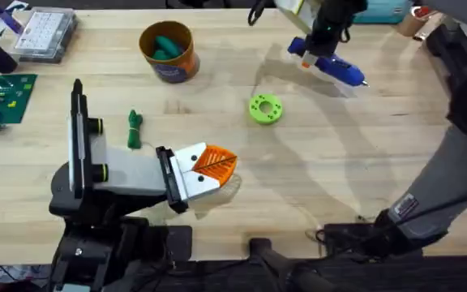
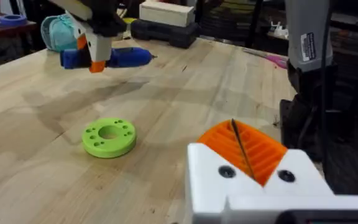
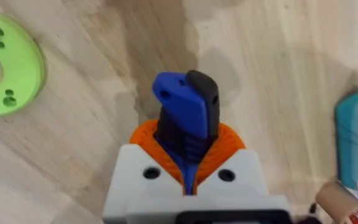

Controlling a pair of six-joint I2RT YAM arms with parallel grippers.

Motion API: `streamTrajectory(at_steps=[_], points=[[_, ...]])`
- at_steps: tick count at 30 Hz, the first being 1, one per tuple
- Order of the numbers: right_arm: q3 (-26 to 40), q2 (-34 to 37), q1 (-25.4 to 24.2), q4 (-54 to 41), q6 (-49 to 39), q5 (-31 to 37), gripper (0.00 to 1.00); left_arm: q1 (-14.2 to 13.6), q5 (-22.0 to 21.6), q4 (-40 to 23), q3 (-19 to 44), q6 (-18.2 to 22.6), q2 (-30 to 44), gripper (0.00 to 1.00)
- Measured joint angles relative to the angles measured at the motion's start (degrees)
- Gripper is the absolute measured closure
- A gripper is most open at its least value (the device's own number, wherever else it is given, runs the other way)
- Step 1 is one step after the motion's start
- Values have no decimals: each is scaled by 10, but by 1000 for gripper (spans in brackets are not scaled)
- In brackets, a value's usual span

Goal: Pick up the gripper from the table and insert it into the empty holder that is missing its gripper. Then pick up a screw, insert it into the mounting hole, and use the screwdriver to tighten it. Finally, clean up the table by picking up the vegetable and placing it into the bucket.

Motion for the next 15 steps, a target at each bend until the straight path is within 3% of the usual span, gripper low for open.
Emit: streamTrajectory(at_steps=[5, 15], points=[[-9, 29, 3, 14, 0, 0, 959, 0, 0, 0, 0, 0, 0, 982], [-95, 34, 1, 71, -2, 3, 959, 0, 0, 0, 0, 0, 0, 980]])
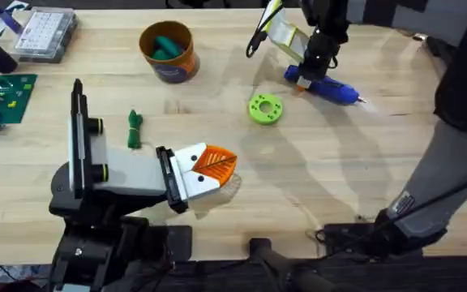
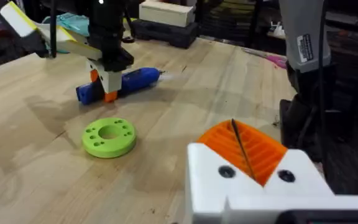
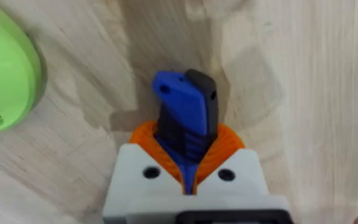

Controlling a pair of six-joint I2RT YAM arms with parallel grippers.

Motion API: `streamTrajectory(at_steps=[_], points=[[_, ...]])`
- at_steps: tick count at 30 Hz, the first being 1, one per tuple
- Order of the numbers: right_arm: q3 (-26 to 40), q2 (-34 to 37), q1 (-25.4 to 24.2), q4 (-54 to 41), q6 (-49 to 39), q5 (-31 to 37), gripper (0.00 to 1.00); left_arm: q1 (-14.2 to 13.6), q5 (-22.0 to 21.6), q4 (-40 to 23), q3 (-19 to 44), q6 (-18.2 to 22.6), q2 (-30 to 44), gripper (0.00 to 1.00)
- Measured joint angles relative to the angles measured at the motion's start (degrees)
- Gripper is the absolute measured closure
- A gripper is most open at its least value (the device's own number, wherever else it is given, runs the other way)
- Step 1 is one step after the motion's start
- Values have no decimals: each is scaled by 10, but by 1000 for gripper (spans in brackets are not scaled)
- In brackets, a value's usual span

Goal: Pick up the gripper from the table and insert it into the empty holder that is missing its gripper. Then pick up a screw, insert it into the mounting hole, and use the screwdriver to tighten it. Finally, clean up the table by picking up the vegetable and placing it into the bucket.

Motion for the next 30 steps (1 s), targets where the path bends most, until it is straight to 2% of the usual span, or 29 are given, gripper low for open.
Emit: streamTrajectory(at_steps=[16, 17, 18, 19, 20, 23, 24, 25, 26, 30], points=[[-1, 0, -1, 3, 0, 19, 960, 0, -1, 0, 0, 0, 0, 980], [-1, -1, -1, 3, 0, 19, 960, 0, -1, 0, 0, 0, 0, 957], [-2, -2, -1, 4, 0, 19, 960, 0, -1, 0, 0, 2, 0, 847], [-3, -5, -1, 4, 1, 19, 953, 0, -1, 0, 0, 1, 0, 687], [-4, -8, -1, 3, 6, 19, 896, 0, -1, 0, 0, 1, 0, 533], [-6, -29, -1, 4, 26, 17, 458, 0, -1, 0, 0, 0, 0, 81], [-6, -41, -1, 5, 34, 16, 314, 0, -1, 0, 0, -2, 0, 31], [-6, -57, -1, 6, 42, 10, 156, 0, -1, 0, 0, -2, 0, 20], [-5, -75, -1, 6, 49, 3, 44, 0, -1, 0, 0, -2, 0, 16], [4, -164, -2, 4, 90, -30, 5, 0, -10, 36, 0, -6, 0, 14]])
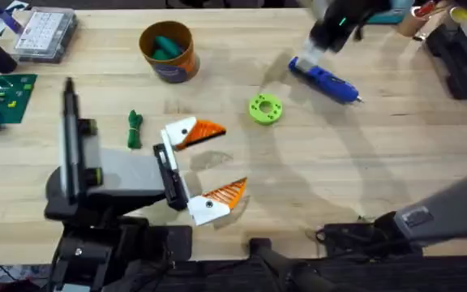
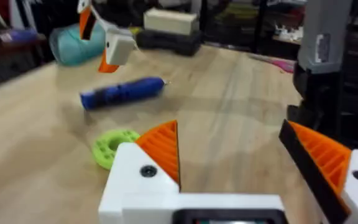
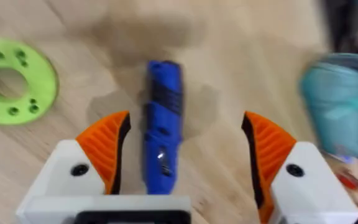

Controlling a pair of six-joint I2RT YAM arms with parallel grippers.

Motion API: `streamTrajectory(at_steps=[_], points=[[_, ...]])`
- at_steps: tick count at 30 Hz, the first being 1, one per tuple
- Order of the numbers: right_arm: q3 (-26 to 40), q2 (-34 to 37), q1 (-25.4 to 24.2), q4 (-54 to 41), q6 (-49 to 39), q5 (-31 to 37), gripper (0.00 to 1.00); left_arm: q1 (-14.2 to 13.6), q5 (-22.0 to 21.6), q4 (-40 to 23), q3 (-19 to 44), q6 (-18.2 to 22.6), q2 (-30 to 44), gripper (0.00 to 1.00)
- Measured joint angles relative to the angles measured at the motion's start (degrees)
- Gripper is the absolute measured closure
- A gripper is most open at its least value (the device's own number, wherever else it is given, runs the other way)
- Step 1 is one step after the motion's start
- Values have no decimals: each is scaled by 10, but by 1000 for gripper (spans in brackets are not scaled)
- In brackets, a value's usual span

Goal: Pick up the gripper from the table and insert it into the empty holder that is missing its gripper. Then pick up a screw, insert it into the mounting hole, and use the screwdriver to tighten it. Finally, clean up the table by picking up the vegetable and placing it into the bucket.

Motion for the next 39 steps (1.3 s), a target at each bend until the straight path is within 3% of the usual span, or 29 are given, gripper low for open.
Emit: streamTrajectory(at_steps=[5, 11, 15, 18, 23, 28, 33, 36, 39], points=[[25, -122, 0, -1, 32, -24, 5, 6, -34, 76, 1, -7, 0, 15], [46, -214, 7, -1, 112, -79, 5, 23, -70, 0, 19, -15, 17, 16], [46, -258, 9, -6, 215, -101, 6, 36, -99, -44, 79, 8, 74, 15], [46, -287, 9, -19, 282, -106, 6, 45, -125, -95, 144, 39, 136, 15], [46, -334, 9, -45, 356, -112, 6, 59, -177, -252, 280, 90, 255, 14], [41, -367, 9, -62, 398, -116, 6, 62, -261, -433, 434, 147, 364, 14], [-25, -401, 9, -59, 414, -118, 6, 68, -365, -568, 559, 184, 441, 15], [-79, -417, 9, -55, 418, -118, 6, 97, -413, -608, 594, 193, 469, 15], [-109, -420, 9, -60, 419, -118, 5, 156, -441, -635, 599, 202, 488, 15]])
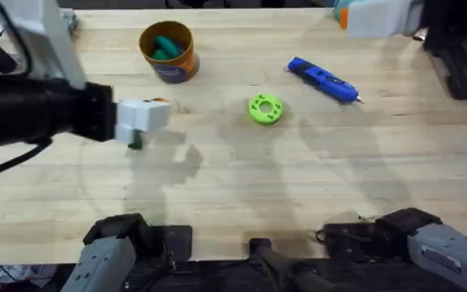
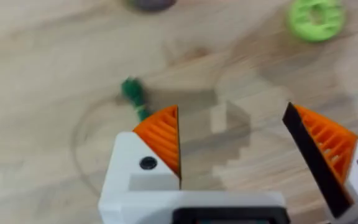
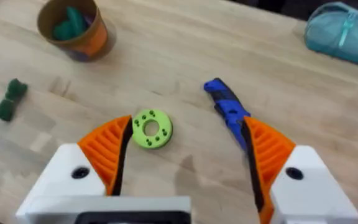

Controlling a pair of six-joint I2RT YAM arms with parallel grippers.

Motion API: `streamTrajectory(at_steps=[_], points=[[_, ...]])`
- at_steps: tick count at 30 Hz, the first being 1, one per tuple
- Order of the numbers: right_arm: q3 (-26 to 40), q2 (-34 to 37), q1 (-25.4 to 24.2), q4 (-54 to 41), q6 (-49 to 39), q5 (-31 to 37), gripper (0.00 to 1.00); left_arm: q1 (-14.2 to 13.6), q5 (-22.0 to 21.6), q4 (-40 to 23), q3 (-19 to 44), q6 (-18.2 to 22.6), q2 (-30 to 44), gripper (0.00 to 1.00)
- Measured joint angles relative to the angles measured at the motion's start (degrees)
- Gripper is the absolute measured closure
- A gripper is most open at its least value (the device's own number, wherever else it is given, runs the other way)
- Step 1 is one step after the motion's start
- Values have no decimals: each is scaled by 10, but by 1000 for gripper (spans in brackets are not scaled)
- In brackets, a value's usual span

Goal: Pick up the gripper from the table and insert it into the empty holder that is missing its gripper. Then pick up a screw, insert it into the mounting hole, and use the screwdriver to tighten it. Finally, clean up the table by picking up the vegetable and placing it into the bucket.

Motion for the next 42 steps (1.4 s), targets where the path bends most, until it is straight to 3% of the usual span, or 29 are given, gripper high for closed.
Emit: streamTrajectory(at_steps=[6, 10, 20, 42], points=[[-8, 0, 0, -12, 2, 0, 5, 157, -23, -6, 0, 10, 37, 16], [-8, 0, 0, -11, 2, 0, 6, 218, -9, -5, 2, 22, 92, 14], [-8, 0, 0, -10, 2, 0, 5, 226, 13, 62, 2, 34, 315, 14], [-8, 0, 0, -10, 2, 0, 5, 226, 13, 64, 2, 35, 318, 14]])
